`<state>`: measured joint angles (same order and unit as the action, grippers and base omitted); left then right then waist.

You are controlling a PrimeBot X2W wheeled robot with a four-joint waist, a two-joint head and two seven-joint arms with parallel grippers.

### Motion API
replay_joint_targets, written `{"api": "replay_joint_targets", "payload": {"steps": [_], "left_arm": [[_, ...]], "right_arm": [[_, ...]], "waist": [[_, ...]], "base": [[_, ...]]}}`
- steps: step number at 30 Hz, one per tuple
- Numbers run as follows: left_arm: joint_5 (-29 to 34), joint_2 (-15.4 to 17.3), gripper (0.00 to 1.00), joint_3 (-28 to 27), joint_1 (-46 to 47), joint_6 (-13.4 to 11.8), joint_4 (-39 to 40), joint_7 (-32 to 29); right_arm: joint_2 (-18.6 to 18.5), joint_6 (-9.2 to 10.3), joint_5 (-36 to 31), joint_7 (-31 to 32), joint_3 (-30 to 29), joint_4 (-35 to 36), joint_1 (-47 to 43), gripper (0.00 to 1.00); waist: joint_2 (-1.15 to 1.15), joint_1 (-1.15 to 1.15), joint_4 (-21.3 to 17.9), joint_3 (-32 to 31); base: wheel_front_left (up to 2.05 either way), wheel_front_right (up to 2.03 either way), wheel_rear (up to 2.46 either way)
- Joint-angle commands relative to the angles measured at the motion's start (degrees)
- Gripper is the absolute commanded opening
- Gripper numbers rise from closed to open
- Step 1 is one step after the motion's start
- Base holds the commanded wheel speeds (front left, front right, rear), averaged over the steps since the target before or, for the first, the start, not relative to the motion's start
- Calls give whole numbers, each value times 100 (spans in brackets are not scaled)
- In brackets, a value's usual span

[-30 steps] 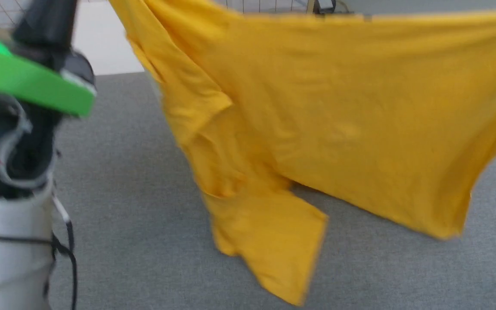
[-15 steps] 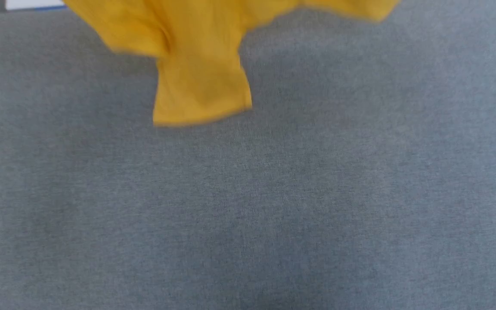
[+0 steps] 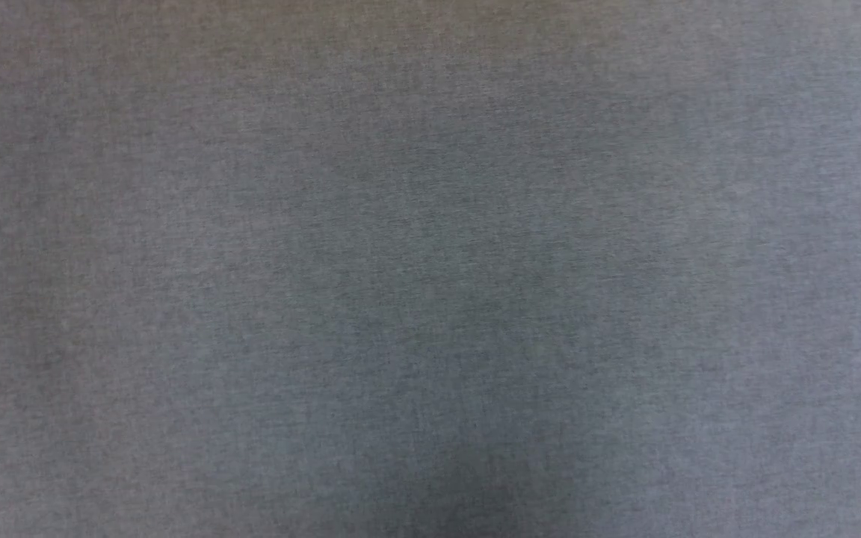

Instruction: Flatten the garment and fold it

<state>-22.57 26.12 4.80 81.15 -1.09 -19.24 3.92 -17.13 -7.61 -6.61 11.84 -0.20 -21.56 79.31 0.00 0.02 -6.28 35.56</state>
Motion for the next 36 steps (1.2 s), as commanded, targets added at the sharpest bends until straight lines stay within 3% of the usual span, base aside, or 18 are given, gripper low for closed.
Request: {"api": "replay_joint_targets", "payload": {"steps": [1, 6, 10, 20, 26, 36], "left_arm": [[60, 120, 0, 31, -323, 58, -169, 19], [93, 235, 0, 279, -1377, 256, -748, -153], [-1, 255, 0, 544, -2337, 457, -1035, -632], [-969, 129, 0, 757, -5236, 638, -351, -2041], [-1599, -46, 0, 658, -7168, 331, 752, -2521], [-2017, -361, 0, 485, -9474, -608, 2167, -2789]], "right_arm": [[-6, 12, 75, -60, 55, -126, -293, 0], [35, 12, 442, -175, 291, -516, -1182, 0], [73, 12, 791, -232, 420, -748, -1995, 0], [-106, 12, 1474, -300, 857, -465, -4213, 0], [-130, 12, 1548, -186, 700, 153, -5565, 0], [257, 12, 1226, 265, 98, 1182, -7431, 0]], "waist": [[0, -2, 84, -69], [0, -2, 190, -336], [0, -2, 266, -697], [0, -2, 413, -1882], [0, -2, 438, -2423], [0, -2, 484, -2839]], "base": [[0, 0, 0], [0, 0, 0], [0, 0, 0], [0, 0, 0], [0, 0, 0], [0, 0, 0]]}}
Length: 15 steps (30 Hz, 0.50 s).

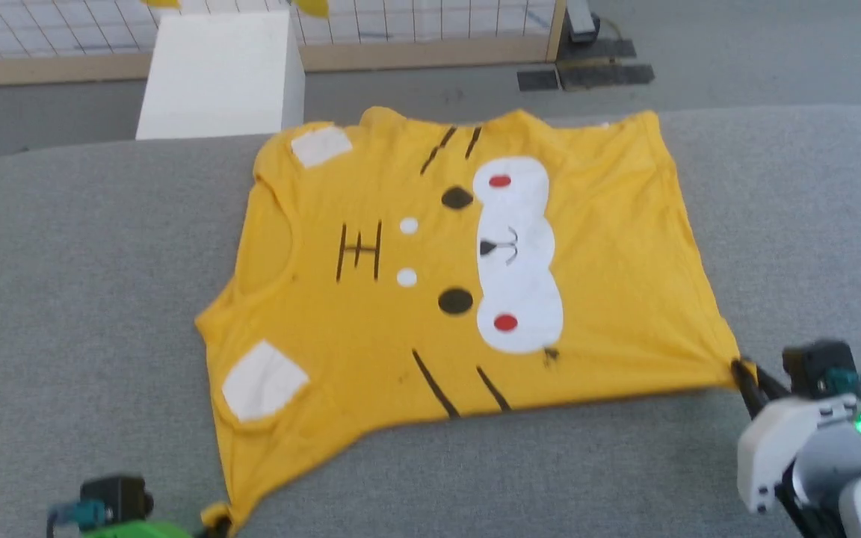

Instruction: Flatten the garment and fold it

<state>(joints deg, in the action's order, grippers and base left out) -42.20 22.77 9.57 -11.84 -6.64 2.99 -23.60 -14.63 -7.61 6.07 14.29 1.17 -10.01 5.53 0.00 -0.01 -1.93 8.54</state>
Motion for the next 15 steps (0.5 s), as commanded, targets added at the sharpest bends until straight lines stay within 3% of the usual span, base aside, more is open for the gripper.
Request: {"api": "replay_joint_targets", "payload": {"steps": [1, 6, 11, 15], "left_arm": [[-81, -78, 0, -5, -335, -118, 48, -10], [-22, -197, 0, 79, -781, -275, 323, 91], [259, -179, 0, 205, -843, -273, 397, 343], [789, -217, 0, 289, -565, -103, 479, 1236]], "right_arm": [[51, 12, -83, 75, -108, 101, -224, 0], [280, 12, -281, 300, -519, 373, -951, 0], [620, 12, -385, 344, -862, 621, -1471, 0], [776, 12, -384, -171, -931, 803, -1611, 0]], "waist": [[0, 1, 65, -156], [0, 1, 182, -180], [0, 1, 234, -207], [0, 1, 227, -244]], "base": [[0, 0, 0], [0, 0, 0], [0, 0, 0], [0, 0, 0]]}}
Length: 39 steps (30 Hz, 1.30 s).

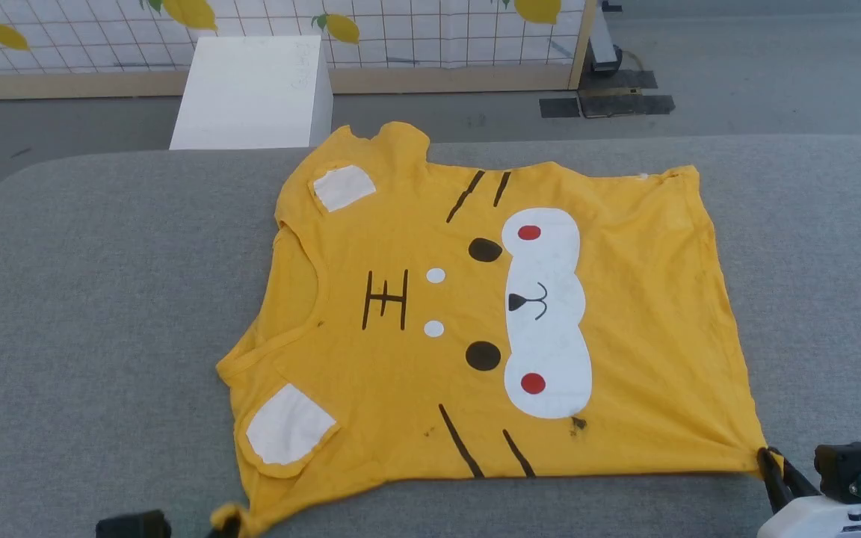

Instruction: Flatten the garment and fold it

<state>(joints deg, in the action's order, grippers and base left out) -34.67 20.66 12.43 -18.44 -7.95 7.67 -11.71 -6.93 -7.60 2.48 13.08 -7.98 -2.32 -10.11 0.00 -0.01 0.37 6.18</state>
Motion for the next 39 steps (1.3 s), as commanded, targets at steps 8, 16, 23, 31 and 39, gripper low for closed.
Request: {"api": "replay_joint_targets", "payload": {"steps": [8, 16, 23, 31, 39], "left_arm": [[1085, -270, 0, 275, 1115, 220, -343, 1897], [1378, -166, 0, 496, 2551, 682, -1030, 2064], [1320, 83, 0, 519, 4154, 1188, -1681, 1658], [1086, 291, 0, 488, 5124, 1362, -2529, 1051], [678, 552, 0, 511, 5346, 1402, -3357, -433]], "right_arm": [[-8, 11, -133, -1164, 188, -327, 183, 0], [-152, 11, -115, -1123, 416, -491, 913, 0], [-341, 11, -4, -586, 623, -724, 2066, 0], [-570, 11, 125, -227, 792, -1274, 2993, 0], [-755, 11, 540, 444, 1190, -1820, 3857, 0]], "waist": [[0, 1, -50, -127], [0, 1, -203, -27], [0, 1, -446, 742], [0, 1, -577, 1494], [0, 1, -667, 1976]], "base": [[0, 0, 0], [0, 0, 0], [0, 0, 0], [0, 0, 0], [0, 0, 0]]}}
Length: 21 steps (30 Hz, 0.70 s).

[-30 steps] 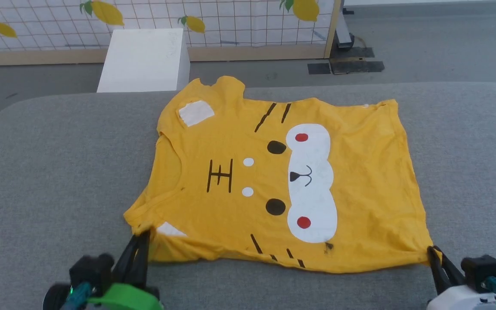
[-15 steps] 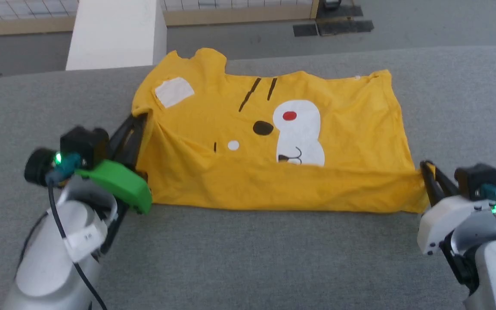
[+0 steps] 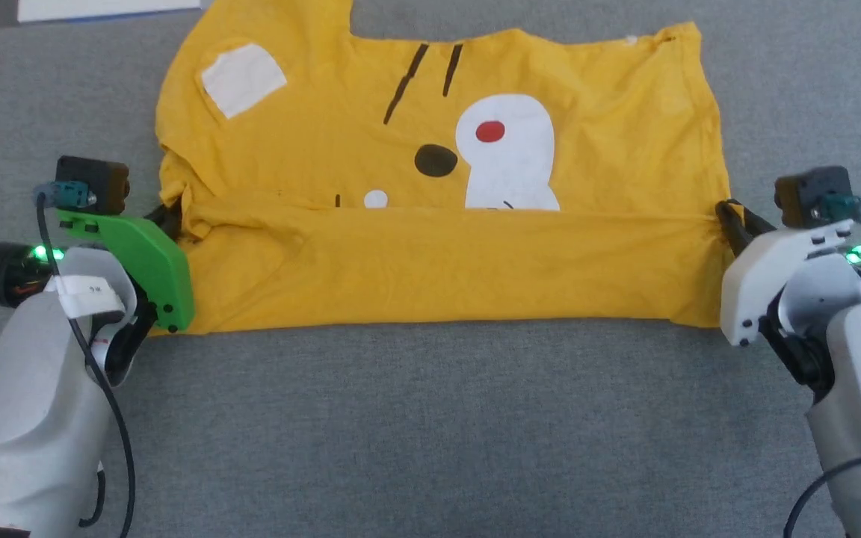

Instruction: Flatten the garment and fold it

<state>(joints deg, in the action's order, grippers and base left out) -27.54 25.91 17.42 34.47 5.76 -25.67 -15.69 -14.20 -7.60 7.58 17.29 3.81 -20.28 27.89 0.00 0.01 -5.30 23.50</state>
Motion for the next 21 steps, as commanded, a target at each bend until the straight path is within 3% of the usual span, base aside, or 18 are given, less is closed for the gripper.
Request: {"api": "replay_joint_targets", "payload": {"steps": [1, 5, 6, 7, 8, 9, 10, 11, 17, 21], "left_arm": [[-134, 29, 0, 31, 23, 40, -81, -287], [-568, -61, 0, 46, -172, 24, -119, -1116], [-640, -84, 6, 15, -209, -11, -87, -1186], [-695, -112, 45, -54, -245, -83, -25, -1142], [-686, -128, 93, -91, -272, -144, 43, -1038], [-617, -135, 100, -100, -312, -202, 135, -862], [-519, -130, 100, -84, -347, -237, 214, -674], [-398, -133, 100, -96, -399, -309, 316, -372], [79, -332, 100, -286, -908, -797, 656, 1504], [232, -520, 100, -416, -1382, -1185, 903, 2362]], "right_arm": [[-49, 11, 118, 206, 89, -108, 131, 0], [-108, 11, 468, 926, 190, -336, 276, 0], [-111, 11, 525, 1070, 184, -351, 278, 0], [-112, 11, 586, 1196, 156, -337, 268, 9], [-107, 11, 627, 1250, 112, -305, 251, 33], [-95, 11, 681, 1294, 74, -253, 210, 49], [-90, 11, 710, 1277, 39, -193, 163, 93], [-83, 11, 710, 1184, -44, -103, 94, 100], [143, 11, 659, 349, -401, 412, -526, 100], [400, 11, 518, -485, -607, 850, -1025, 100]], "waist": [[0, -1, -94, 265], [0, -1, -41, 252], [0, -1, -27, 228], [0, -1, -6, 188], [0, -1, 13, 151], [0, -1, 37, 100], [0, -1, 58, 42], [0, -1, 80, -30], [0, -1, 172, -556], [0, -1, 194, -860]], "base": [[0, 0, 0], [0, 0, 0], [0, 0, 0], [0, 0, 0], [0, 0, 0], [0, 0, 0], [0, 0, 0], [0, 0, 0], [0, 0, 0], [0, 0, 0]]}}
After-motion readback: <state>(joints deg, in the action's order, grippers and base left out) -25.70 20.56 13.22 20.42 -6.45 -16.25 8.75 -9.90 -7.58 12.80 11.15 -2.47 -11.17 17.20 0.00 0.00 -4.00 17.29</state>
